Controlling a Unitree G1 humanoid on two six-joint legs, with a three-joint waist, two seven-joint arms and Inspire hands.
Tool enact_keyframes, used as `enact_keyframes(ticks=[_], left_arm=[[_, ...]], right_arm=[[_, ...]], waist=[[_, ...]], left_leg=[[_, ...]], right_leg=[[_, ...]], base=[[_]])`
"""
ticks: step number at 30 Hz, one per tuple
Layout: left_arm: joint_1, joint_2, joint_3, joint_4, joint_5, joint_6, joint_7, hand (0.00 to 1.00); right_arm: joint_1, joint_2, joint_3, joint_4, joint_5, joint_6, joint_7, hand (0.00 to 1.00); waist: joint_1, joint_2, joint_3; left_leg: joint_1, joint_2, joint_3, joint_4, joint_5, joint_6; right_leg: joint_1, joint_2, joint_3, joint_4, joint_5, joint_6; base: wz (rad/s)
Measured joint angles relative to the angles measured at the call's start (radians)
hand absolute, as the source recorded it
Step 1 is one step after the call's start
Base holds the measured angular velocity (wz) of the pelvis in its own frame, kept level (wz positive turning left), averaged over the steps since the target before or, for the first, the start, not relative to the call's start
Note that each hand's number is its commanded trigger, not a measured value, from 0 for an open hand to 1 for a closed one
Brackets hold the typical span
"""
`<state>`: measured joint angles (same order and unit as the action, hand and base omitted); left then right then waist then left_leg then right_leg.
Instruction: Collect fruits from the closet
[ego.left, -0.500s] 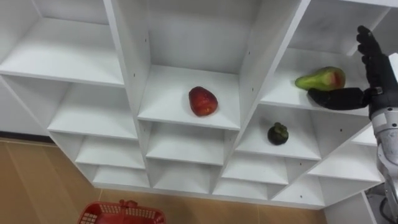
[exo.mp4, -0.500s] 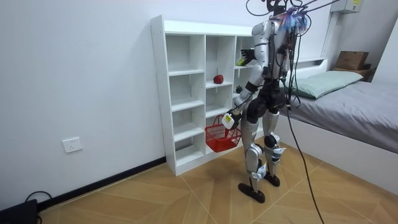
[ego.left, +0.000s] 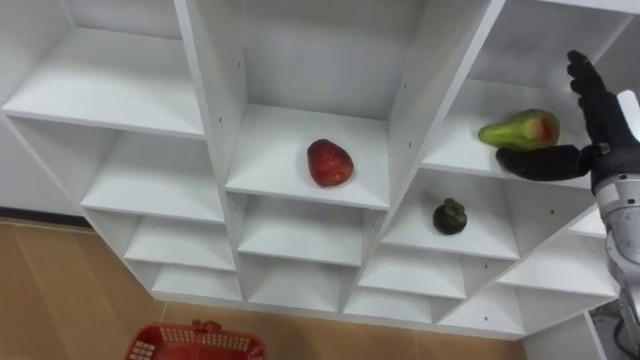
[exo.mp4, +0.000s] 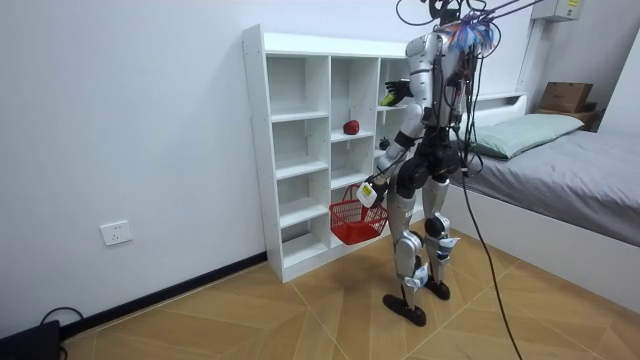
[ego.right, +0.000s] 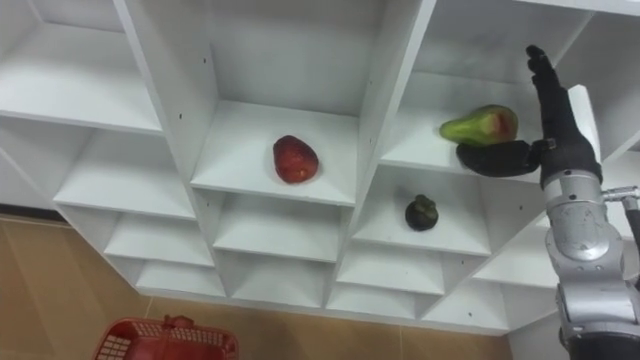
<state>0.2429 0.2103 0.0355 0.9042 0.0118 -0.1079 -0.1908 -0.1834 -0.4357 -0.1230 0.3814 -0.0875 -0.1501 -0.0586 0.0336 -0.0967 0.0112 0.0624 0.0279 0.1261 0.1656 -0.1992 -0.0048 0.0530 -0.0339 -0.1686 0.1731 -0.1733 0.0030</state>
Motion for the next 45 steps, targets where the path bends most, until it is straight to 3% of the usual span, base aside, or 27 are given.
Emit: enact_keyframes(ticks=[5,17,20,26,33,34,35,36,37,38,45], left_arm=[[0.001,0.001,0.0,0.0,-0.001,0.0,-0.01,1.0],[0.002,0.01,-0.001,0.0,-0.001,0.0,-0.008,1.0],[0.003,0.016,-0.003,0.0,-0.002,0.0,-0.007,1.0],[0.002,0.033,-0.01,0.0,0.0,0.002,0.009,1.0],[-0.004,0.046,-0.042,-0.001,0.0,0.02,0.015,1.0],[-0.006,0.046,-0.042,-0.001,0.0,0.022,0.016,1.0],[-0.006,0.046,-0.042,-0.001,0.0,0.022,0.018,1.0],[-0.006,0.046,-0.042,-0.001,0.0,0.024,0.024,1.0],[-0.006,0.046,-0.042,-0.001,0.0,0.026,0.026,1.0],[-0.006,0.046,-0.042,-0.001,0.0,0.031,0.029,1.0],[-0.009,0.046,-0.042,-0.003,0.0,0.037,0.043,1.0]], right_arm=[[-0.005,-0.019,0.025,0.0,0.001,-0.001,0.011,0.0],[-0.005,-0.041,0.063,0.002,0.001,0.0,0.027,0.0],[-0.008,-0.043,0.065,0.009,0.001,0.0,0.056,0.0],[-0.034,-0.09,0.103,0.057,0.011,-0.001,0.12,0.0],[-0.054,-0.092,0.124,0.149,0.04,0.0,0.183,0.0],[-0.054,-0.092,0.124,0.156,0.041,0.002,0.188,0.12],[-0.054,-0.092,0.123,0.157,0.041,0.005,0.192,0.53],[-0.054,-0.092,0.123,0.156,0.041,0.013,0.194,0.67],[-0.054,-0.092,0.123,0.156,0.041,0.016,0.196,0.89],[-0.055,-0.092,0.122,0.155,0.041,0.021,0.202,1.0],[-0.073,-0.1,0.121,0.152,0.041,0.021,0.202,1.0]], waist=[[-0.001,0.007,0.0],[-0.002,-0.003,-0.0004],[-0.003,-0.005,-0.0002],[-0.004,-0.009,0.0005],[-0.003,-0.02,0.0007],[-0.003,-0.021,0.0005],[-0.002,-0.021,0.0],[-0.001,-0.023,-0.0014],[-0.001,-0.023,-0.0019],[0.0,-0.022,-0.0039],[0.0,-0.019,-0.0074]], left_leg=[[0.001,0.0,-0.003,0.0,0.0,0.0],[0.004,0.0,-0.017,0.002,0.0,0.0],[0.004,0.0,-0.021,0.003,0.0,0.0],[0.002,0.0,-0.023,0.003,0.0,0.0],[0.015,0.0,-0.023,0.003,0.0,0.0],[0.015,0.001,-0.023,0.003,0.0,0.0],[0.015,0.001,-0.023,0.003,0.0,0.0],[0.015,0.001,-0.023,0.003,0.0,0.0],[0.015,0.001,-0.023,0.003,0.0,0.0],[0.015,0.001,-0.023,0.004,0.0,0.0],[0.019,0.001,-0.023,0.004,0.0,0.0]], right_leg=[[0.002,0.0,-0.001,0.0,0.0,0.0],[0.013,0.0,-0.013,-0.002,0.0,0.0],[0.015,-0.001,-0.016,-0.002,0.0,0.0],[0.019,-0.001,-0.02,-0.002,0.0,0.0],[0.032,-0.001,-0.021,-0.002,0.001,-0.001],[0.033,-0.001,-0.023,-0.001,0.001,-0.002],[0.033,0.0,-0.023,-0.001,0.001,-0.002],[0.033,0.0,-0.024,-0.001,0.001,-0.002],[0.033,0.0,-0.024,-0.001,0.001,-0.002],[0.033,0.0,-0.025,-0.001,0.001,-0.002],[0.034,0.0,-0.026,-0.001,0.002,-0.002]], base=[[0.0],[0.03],[0.04],[0.01],[0.0],[0.0],[0.0],[0.0],[0.0],[0.0],[0.0]])
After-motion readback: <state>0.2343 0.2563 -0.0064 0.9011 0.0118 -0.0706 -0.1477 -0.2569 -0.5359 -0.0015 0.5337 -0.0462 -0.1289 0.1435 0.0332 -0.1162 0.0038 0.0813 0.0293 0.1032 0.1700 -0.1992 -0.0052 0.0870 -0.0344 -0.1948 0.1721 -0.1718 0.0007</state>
